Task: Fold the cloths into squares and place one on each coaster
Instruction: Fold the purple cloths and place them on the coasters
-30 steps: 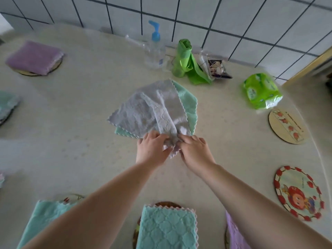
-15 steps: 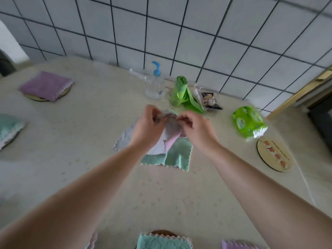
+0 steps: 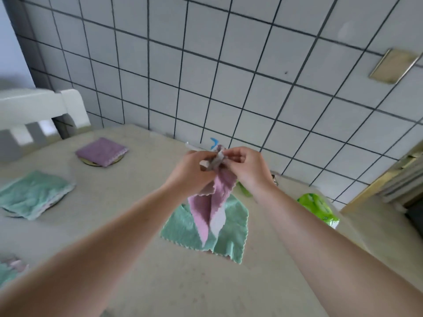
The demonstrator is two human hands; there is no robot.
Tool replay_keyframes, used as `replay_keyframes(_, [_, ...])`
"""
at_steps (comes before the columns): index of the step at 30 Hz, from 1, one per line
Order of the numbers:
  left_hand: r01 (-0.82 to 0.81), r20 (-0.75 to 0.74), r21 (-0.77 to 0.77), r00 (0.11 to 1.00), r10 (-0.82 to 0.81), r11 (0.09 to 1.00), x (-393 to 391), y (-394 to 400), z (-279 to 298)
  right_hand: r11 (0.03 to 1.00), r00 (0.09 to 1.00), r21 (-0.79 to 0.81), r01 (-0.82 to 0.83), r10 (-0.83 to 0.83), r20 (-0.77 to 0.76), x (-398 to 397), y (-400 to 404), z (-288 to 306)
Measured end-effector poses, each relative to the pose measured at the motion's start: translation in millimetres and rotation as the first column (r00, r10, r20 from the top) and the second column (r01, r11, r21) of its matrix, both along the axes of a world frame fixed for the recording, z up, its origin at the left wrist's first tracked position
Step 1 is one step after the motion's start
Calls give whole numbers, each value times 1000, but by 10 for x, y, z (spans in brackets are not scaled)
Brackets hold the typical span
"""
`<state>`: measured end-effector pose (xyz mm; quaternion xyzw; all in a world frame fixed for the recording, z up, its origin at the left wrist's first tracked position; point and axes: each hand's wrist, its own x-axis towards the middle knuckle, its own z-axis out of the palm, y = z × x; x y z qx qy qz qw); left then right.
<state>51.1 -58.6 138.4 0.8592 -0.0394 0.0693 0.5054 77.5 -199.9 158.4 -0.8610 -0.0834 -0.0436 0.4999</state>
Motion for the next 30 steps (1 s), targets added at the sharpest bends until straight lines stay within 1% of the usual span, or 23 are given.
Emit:
replay_keyframes(2, [-22,3,-1,1000,22,1000,-18,72,83,999,999,-30,28,-27,40,10,7,47])
replay_keyframes(5, [-157,85,39,985,153,987,36,183,161,992,994,-103,72,-63,88,5,-51,151])
replay_keyframes(7, [-201,137,51,972,192,978,66,236,215,966,986,-239,99,-63,152,-8,-129,225])
replay_keyframes(9, [-170,144,94,977,156,981,69,281,270,913,979,-390,122,-47,196,-14,-229,282])
replay_keyframes(10, [-145,142,132,982,126,980,60,304,291,888,979,-440,130,-44,201,-16,-287,296])
replay_keyframes(13, [-77,152,222,987,44,972,70,375,322,821,977,-543,176,-77,200,-4,-478,290])
replay_keyframes(16, [-82,172,260,984,38,962,139,434,336,740,970,-631,235,-143,194,-3,-657,259])
replay_keyframes(19, [-161,234,355,969,80,921,224,461,318,724,968,-643,249,-172,181,-4,-823,238])
replay_keyframes(21, [-221,270,367,955,124,904,266,432,328,730,964,-633,260,-159,213,-23,-924,258])
replay_keyframes(23, [-243,298,315,943,147,918,278,356,381,752,949,-594,285,-134,285,-43,-1045,295])
replay_keyframes(26, [-230,336,163,927,166,959,257,222,472,790,913,-513,334,-135,386,-80,-1289,360])
replay_keyframes(30, [-196,349,56,923,164,979,96,11,345,816,898,-458,352,-156,412,-247,-1722,323])
